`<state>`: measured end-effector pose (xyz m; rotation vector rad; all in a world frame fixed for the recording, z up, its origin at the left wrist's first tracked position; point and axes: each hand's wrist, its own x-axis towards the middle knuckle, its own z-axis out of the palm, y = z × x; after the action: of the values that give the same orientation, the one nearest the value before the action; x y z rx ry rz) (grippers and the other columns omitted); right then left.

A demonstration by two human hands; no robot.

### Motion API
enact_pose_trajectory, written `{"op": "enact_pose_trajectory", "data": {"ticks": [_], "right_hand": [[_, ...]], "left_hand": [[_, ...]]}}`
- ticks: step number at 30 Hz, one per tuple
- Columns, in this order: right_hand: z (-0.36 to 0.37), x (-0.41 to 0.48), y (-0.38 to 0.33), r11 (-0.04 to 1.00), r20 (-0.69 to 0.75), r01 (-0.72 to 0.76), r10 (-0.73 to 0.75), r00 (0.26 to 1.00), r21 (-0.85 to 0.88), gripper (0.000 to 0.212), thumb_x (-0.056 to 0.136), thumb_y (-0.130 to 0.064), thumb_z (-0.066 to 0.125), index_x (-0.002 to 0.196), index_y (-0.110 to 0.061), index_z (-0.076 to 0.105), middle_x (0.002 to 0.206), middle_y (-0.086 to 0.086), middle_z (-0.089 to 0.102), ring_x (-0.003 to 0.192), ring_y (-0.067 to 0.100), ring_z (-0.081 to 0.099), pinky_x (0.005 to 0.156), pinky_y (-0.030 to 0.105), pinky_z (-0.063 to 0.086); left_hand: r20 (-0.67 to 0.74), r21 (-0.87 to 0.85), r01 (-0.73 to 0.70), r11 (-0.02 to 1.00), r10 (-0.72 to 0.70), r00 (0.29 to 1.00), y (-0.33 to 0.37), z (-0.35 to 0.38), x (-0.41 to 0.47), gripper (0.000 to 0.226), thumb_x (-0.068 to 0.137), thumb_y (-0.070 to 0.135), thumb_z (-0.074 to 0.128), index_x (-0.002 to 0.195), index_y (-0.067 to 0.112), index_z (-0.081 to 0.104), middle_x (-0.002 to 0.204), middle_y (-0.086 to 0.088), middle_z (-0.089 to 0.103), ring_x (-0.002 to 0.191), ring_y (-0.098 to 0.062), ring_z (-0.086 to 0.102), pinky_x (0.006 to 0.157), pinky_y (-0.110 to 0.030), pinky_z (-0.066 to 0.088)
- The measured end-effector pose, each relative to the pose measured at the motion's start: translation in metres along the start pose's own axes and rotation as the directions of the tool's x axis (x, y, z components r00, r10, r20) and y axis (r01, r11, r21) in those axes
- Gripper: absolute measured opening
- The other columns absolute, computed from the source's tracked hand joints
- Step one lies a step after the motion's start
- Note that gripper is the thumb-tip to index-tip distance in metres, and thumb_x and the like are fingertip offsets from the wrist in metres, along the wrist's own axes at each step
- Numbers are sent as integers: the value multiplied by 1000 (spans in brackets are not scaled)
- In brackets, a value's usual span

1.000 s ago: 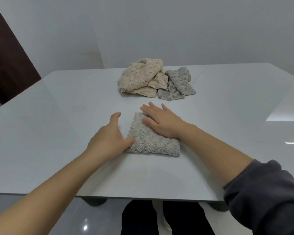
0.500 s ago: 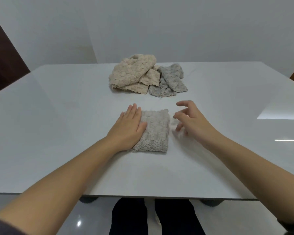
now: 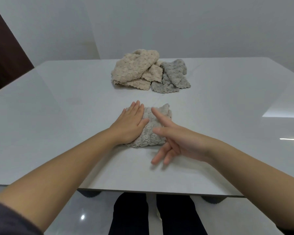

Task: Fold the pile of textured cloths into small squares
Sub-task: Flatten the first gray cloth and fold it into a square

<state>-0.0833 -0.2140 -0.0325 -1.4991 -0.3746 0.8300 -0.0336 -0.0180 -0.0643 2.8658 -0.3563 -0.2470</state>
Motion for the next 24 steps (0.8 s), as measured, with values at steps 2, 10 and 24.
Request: {"op": "enact_pose_trajectory", "data": {"ticks": [2,10,24], "right_hand": [[-1,0,3,997,-11,-1,0,1000,-75,72,99,-30,50,148,-56,4,135,-2,58,75,31,72,62,32,58],[5,3,3,998,44,-21,24,999,-57,77,99,-19,50,148,-56,3,149,21,39,83,36,72,66,34,59],[-12,-15,7,989,-114,-82,68,991,-121,71,97,-18,53,150,-49,17,75,-7,72,59,27,68,55,28,54]], "left_hand": [[18,3,-1,1000,1,1000,-1,-1,0,62,104,41,15,153,14,-10,160,-3,-19,146,-12,-20,120,-35,-9],[65,30,5,1000,-7,998,0,-4,2,63,104,43,16,153,15,-12,160,-2,-21,146,-12,-22,120,-39,-10],[-50,94,4,996,0,999,1,4,-2,64,102,44,14,154,14,-9,161,-3,-18,147,-15,-20,120,-43,-9]]}}
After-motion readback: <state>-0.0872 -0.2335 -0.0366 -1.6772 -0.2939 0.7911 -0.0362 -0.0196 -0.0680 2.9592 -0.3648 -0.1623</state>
